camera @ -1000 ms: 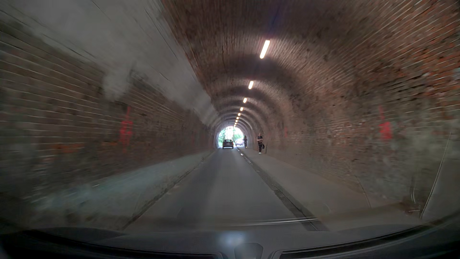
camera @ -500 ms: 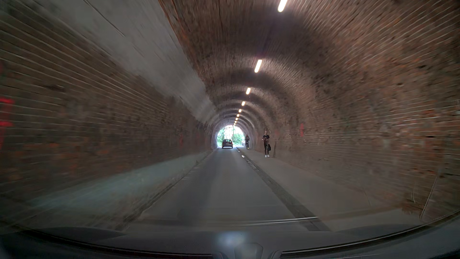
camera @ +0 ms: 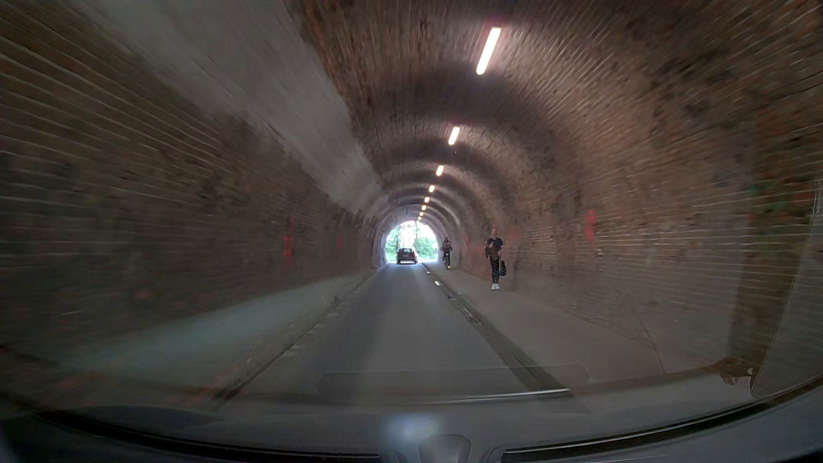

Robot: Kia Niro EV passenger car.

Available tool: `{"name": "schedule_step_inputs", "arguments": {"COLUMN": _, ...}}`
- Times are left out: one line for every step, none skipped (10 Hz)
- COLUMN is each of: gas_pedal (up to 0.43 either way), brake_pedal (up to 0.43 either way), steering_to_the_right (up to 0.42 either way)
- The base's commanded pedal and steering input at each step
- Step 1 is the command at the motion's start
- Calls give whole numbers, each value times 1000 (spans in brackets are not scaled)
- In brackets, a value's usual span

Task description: Follow the waypoints while adhering to traffic rules and regulations

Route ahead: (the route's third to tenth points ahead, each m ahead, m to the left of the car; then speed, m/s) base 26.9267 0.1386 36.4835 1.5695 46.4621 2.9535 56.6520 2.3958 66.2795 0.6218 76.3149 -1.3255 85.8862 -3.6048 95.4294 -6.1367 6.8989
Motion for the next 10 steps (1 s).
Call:
{"name": "schedule_step_inputs", "arguments": {"gas_pedal": 67, "brake_pedal": 0, "steering_to_the_right": 0}}
{"name": "schedule_step_inputs", "arguments": {"gas_pedal": 67, "brake_pedal": 0, "steering_to_the_right": 0}}
{"name": "schedule_step_inputs", "arguments": {"gas_pedal": 67, "brake_pedal": 0, "steering_to_the_right": 0}}
{"name": "schedule_step_inputs", "arguments": {"gas_pedal": 67, "brake_pedal": 0, "steering_to_the_right": 0}}
{"name": "schedule_step_inputs", "arguments": {"gas_pedal": 67, "brake_pedal": 0, "steering_to_the_right": 0}}
{"name": "schedule_step_inputs", "arguments": {"gas_pedal": 67, "brake_pedal": 0, "steering_to_the_right": 0}}
{"name": "schedule_step_inputs", "arguments": {"gas_pedal": 67, "brake_pedal": 0, "steering_to_the_right": 0}}
{"name": "schedule_step_inputs", "arguments": {"gas_pedal": 67, "brake_pedal": 0, "steering_to_the_right": -1}}
{"name": "schedule_step_inputs", "arguments": {"gas_pedal": 67, "brake_pedal": 0, "steering_to_the_right": -1}}
{"name": "schedule_step_inputs", "arguments": {"gas_pedal": 67, "brake_pedal": 0, "steering_to_the_right": -2}}
